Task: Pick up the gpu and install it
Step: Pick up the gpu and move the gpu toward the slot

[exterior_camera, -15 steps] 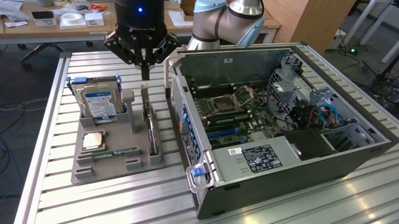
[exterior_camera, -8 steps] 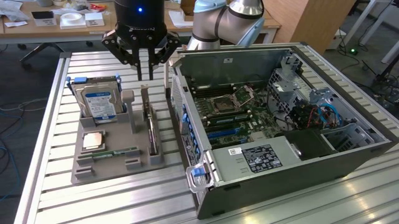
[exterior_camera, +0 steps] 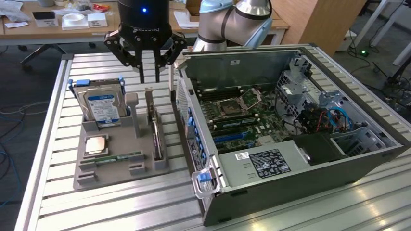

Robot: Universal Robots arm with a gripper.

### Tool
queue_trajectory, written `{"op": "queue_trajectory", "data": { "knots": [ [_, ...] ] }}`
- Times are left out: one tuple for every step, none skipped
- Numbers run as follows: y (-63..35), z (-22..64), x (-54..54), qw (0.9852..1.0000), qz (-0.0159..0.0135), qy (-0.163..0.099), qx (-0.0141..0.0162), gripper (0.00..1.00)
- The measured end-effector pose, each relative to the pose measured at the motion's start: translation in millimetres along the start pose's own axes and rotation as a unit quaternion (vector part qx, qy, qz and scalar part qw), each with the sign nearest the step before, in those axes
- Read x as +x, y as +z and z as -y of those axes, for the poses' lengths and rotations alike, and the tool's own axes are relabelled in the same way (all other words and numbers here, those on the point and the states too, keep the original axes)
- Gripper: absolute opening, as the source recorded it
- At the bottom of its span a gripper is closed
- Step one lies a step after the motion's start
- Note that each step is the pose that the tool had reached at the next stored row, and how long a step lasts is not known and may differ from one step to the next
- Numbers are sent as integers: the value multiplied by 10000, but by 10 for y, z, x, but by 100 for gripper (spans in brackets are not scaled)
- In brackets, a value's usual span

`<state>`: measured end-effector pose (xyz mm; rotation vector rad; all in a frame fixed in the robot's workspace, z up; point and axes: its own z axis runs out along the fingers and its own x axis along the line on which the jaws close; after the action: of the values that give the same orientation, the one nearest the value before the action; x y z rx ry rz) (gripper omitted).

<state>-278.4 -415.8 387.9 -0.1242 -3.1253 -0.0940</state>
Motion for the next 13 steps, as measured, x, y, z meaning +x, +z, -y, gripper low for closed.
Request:
{"op": "queue_trajectory", "data": {
  "knots": [
    [0,0,0,10000,0,0,0,36],
    [0,0,0,10000,0,0,0,36],
    [0,0,0,10000,0,0,0,36],
    [0,0,0,10000,0,0,0,36],
    [0,0,0,10000,0,0,0,36],
    [0,0,0,10000,0,0,0,36],
    [0,0,0,10000,0,0,0,36],
    [0,0,0,10000,0,0,0,36],
    [0,0,0,10000,0,0,0,36],
    [0,0,0,10000,0,0,0,36],
    [0,0,0,10000,0,0,0,36],
    [0,0,0,10000,0,0,0,36],
    [1,0,0,10000,0,0,0,36]
  ]
}}
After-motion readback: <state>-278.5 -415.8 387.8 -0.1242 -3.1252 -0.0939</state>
